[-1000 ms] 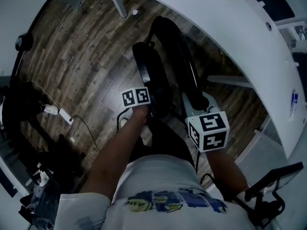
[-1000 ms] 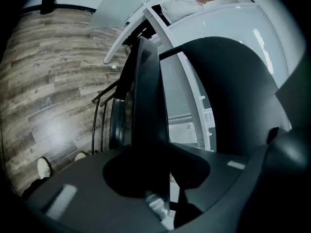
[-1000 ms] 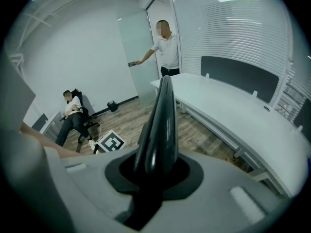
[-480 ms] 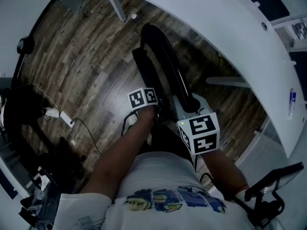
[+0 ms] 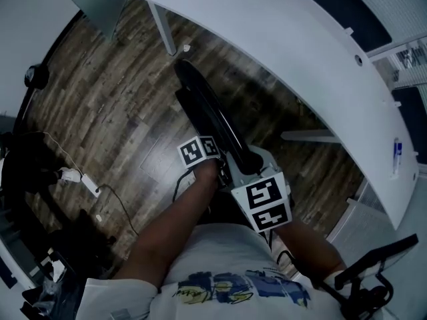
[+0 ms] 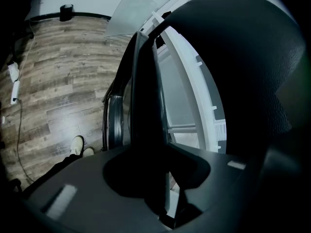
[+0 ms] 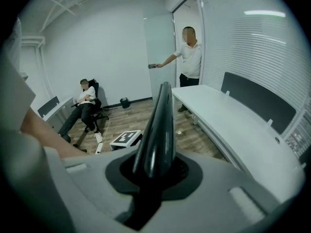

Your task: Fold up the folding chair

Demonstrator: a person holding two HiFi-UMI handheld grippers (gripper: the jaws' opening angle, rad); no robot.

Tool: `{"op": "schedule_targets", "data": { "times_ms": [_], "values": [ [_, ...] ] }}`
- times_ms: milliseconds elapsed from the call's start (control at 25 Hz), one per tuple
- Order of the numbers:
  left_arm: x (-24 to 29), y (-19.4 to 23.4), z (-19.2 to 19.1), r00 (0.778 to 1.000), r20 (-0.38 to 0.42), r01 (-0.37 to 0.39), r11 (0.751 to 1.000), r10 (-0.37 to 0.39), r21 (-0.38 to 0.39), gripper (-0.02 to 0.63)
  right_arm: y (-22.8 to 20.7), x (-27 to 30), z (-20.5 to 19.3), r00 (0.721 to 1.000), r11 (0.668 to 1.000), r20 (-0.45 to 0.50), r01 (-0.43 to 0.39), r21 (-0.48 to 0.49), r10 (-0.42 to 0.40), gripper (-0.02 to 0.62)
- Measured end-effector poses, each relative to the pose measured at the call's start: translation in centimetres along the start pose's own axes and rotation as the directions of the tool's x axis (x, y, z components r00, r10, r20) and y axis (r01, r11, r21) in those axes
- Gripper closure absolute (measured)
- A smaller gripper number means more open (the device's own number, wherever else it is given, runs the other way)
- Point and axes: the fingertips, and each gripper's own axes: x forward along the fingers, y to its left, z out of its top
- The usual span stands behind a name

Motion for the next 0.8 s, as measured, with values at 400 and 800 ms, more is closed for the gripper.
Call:
{"op": "schedule_targets", "data": {
  "times_ms": [400,800],
  "values": [
    [-1.3,-1.3,6.1,0.999,0.037,0.003,1.000,-0.004,0.008,0.479,-0.8,1.8,5.0,0.999,1.000,0.031,0.009,-0.022,-0.008,0.535],
    [1.5,-2.5,11.8,0.990,0.134,-0.037,0.995,0.050,-0.095,0.477,-5.5,5.4,8.3,0.992,0.987,0.033,-0.115,-0.108,0.119,0.535]
  ]
}}
